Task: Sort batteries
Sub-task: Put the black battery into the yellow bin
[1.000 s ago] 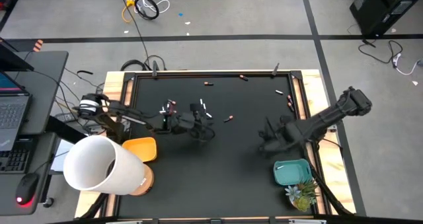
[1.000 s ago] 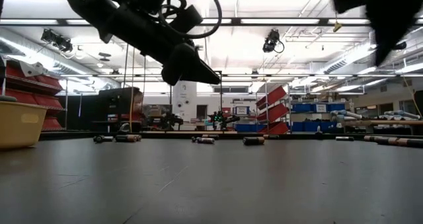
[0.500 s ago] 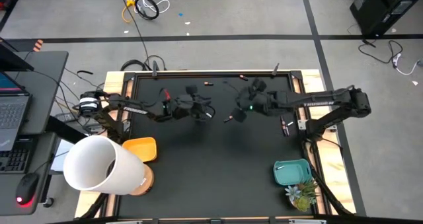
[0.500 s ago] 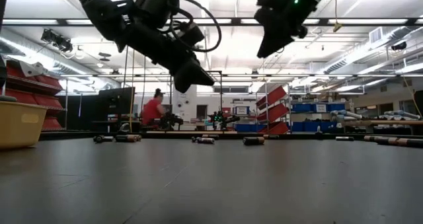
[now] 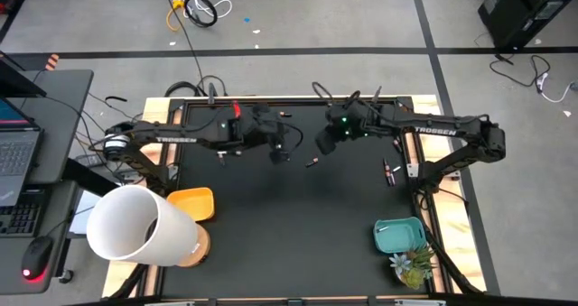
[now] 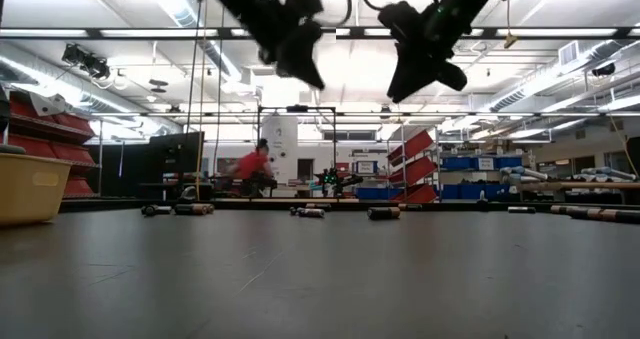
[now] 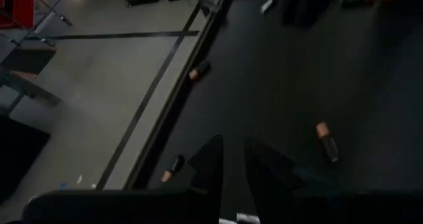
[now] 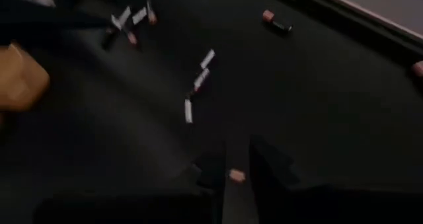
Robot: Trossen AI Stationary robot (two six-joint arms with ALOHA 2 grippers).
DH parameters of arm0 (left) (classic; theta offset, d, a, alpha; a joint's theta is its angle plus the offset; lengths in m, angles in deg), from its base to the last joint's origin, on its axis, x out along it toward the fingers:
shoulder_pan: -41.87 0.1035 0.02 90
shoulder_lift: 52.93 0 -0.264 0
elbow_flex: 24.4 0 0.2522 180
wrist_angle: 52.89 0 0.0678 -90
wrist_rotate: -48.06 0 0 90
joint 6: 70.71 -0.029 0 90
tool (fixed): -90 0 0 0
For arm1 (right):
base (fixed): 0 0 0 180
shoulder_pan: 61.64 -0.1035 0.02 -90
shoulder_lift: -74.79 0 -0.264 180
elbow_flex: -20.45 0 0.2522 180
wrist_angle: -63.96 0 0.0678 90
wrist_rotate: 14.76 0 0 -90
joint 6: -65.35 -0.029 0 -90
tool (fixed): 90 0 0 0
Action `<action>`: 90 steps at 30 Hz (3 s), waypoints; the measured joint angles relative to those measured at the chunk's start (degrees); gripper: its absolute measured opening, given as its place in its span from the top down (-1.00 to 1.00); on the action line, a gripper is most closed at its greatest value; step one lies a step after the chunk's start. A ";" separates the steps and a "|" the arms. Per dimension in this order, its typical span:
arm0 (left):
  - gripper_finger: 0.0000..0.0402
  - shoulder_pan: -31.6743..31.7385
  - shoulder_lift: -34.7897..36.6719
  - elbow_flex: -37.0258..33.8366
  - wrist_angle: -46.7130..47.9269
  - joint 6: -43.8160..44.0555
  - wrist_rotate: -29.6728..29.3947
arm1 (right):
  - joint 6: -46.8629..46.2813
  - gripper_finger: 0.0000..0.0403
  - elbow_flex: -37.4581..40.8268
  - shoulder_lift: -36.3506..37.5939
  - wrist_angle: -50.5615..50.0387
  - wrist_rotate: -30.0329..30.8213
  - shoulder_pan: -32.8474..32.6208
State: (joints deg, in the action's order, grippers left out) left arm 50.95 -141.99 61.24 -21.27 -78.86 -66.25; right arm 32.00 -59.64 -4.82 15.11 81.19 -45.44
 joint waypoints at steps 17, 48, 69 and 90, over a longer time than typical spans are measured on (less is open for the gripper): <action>0.62 9.19 3.28 13.24 11.05 6.96 27.51 | 20.46 0.66 -14.45 0.07 -15.01 -11.08 11.32; 0.50 10.25 1.84 13.13 19.66 33.74 10.72 | 61.95 0.20 -5.62 -23.41 -4.38 -15.26 1.09; 0.45 9.62 6.24 13.13 22.19 33.03 10.91 | 61.78 0.21 7.06 -24.35 16.02 -15.31 0.94; 0.49 8.13 7.06 13.34 22.49 33.93 13.47 | 54.96 0.87 6.73 -28.74 16.57 -13.94 1.92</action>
State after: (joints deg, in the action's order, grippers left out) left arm 59.08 -134.93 74.58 1.23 -44.93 -52.79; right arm 86.96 -52.92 -33.57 31.68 67.25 -43.52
